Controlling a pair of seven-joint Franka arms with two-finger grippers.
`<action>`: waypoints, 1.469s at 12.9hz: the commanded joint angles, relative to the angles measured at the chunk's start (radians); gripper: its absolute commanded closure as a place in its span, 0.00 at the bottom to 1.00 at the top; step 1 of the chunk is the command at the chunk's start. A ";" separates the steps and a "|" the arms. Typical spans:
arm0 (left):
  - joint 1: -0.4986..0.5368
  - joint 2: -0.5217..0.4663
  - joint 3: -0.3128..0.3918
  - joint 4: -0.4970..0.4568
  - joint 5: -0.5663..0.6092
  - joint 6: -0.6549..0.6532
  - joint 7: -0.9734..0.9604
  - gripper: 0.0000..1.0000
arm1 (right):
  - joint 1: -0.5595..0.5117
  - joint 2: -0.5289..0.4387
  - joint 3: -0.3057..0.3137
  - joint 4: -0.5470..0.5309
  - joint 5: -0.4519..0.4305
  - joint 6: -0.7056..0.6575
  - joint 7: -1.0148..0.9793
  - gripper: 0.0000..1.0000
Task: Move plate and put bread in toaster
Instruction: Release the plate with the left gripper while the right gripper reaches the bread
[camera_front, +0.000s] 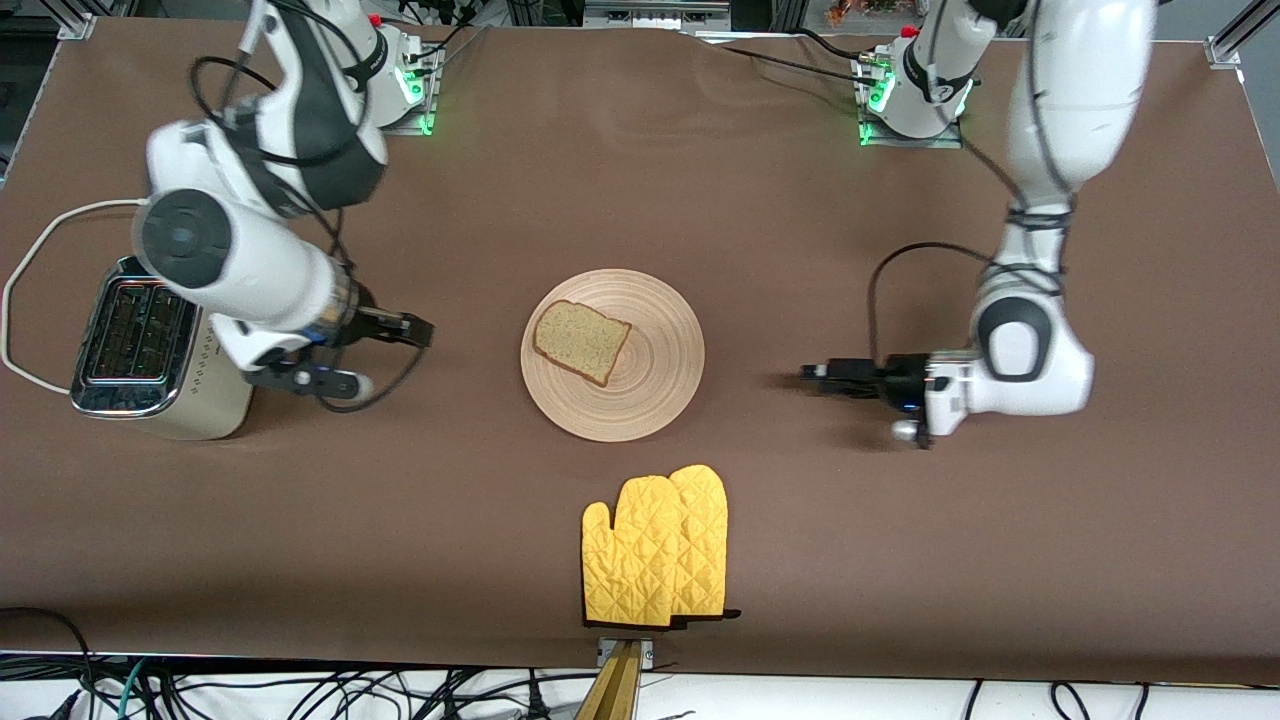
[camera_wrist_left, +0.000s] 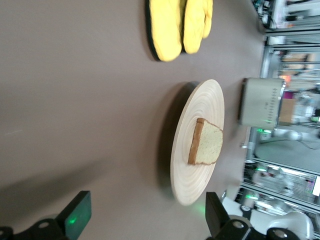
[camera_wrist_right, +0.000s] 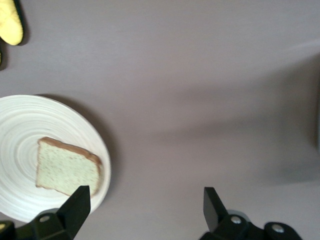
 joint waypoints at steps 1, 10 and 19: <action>0.054 -0.219 -0.018 -0.069 0.247 0.010 -0.183 0.00 | 0.079 0.081 -0.008 0.011 0.011 0.082 0.079 0.00; 0.172 -0.637 -0.152 -0.052 1.022 -0.067 -0.501 0.00 | 0.192 0.253 -0.005 0.011 0.022 0.193 0.145 0.00; 0.199 -0.637 -0.226 0.025 1.220 -0.099 -0.716 0.00 | 0.224 0.330 -0.005 0.007 0.131 0.191 0.188 0.00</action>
